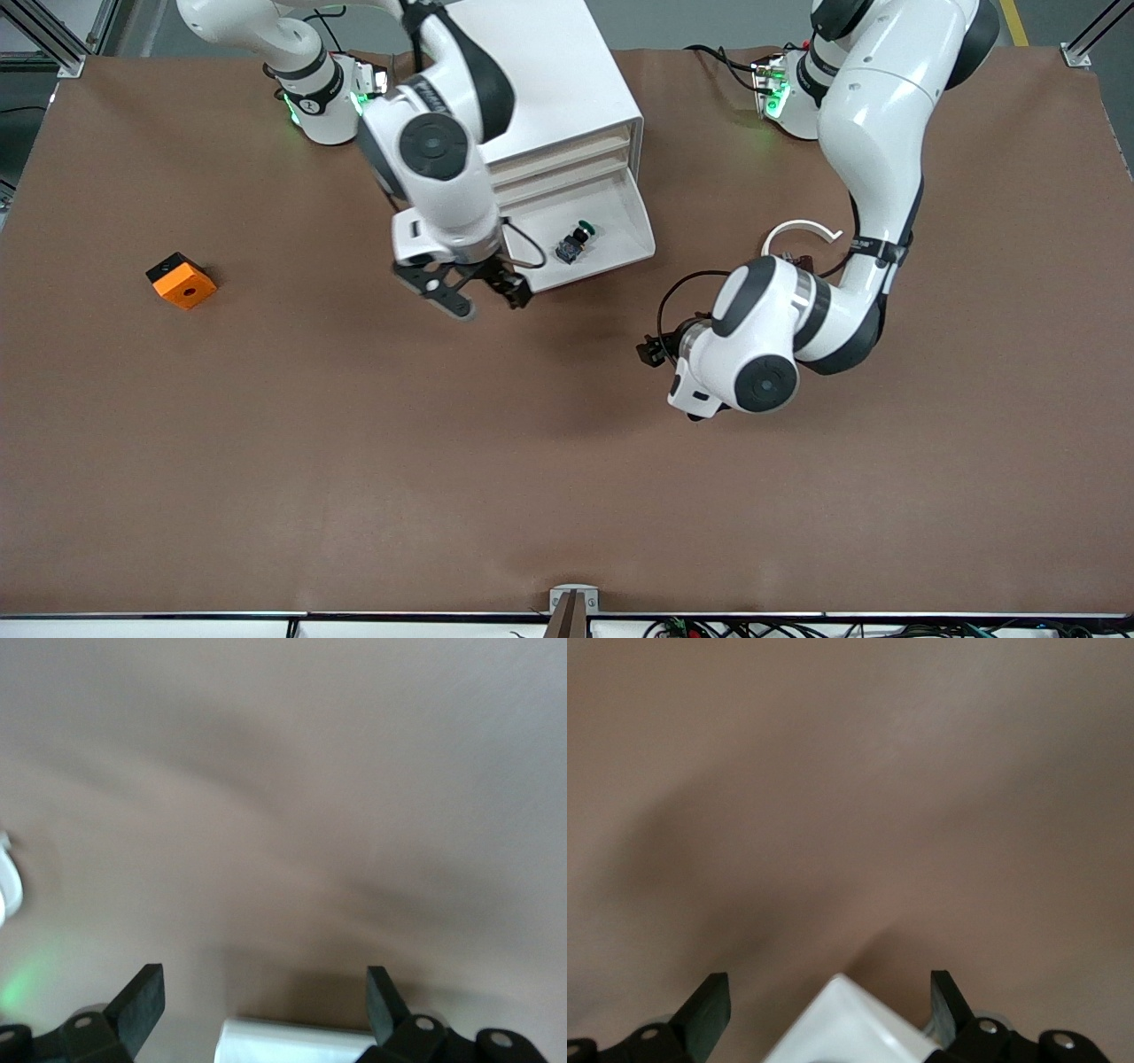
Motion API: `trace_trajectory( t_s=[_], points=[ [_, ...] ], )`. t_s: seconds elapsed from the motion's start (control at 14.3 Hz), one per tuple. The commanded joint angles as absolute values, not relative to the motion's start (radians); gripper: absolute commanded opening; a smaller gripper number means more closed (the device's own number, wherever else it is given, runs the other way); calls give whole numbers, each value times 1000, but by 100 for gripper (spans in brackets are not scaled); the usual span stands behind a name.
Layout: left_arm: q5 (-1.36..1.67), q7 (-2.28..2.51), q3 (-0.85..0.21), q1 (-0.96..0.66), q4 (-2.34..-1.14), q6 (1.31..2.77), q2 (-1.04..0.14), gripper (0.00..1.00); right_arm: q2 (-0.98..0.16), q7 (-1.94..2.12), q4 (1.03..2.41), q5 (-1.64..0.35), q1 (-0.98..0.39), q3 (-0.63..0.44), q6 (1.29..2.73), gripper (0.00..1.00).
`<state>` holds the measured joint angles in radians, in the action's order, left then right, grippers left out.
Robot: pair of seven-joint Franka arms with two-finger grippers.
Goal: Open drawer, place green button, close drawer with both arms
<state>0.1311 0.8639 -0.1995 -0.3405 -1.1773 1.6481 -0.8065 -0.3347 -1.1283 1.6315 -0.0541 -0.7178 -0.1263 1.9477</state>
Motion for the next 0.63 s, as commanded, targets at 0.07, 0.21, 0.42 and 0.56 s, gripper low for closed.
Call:
trace_trajectory(
  t_s=[0.07,0.21,0.42,0.56],
  points=[
    [-15,828,-224,-376,-1198,1756,-788,100,-227,-805,1635,-44,-540,-107,1803,100],
    [-86,818,-242,-397,-1210,1805,-790,100,-192,-612,1635,-44,-445,-107,1741,100],
    [-121,819,-250,-429,-1227,1877,-798,100,-172,-306,1586,-43,-292,-107,1633,100],
    [-133,827,-250,-448,-1242,1902,-802,100,-173,-140,1525,-22,-198,-107,1556,100]
  ],
)
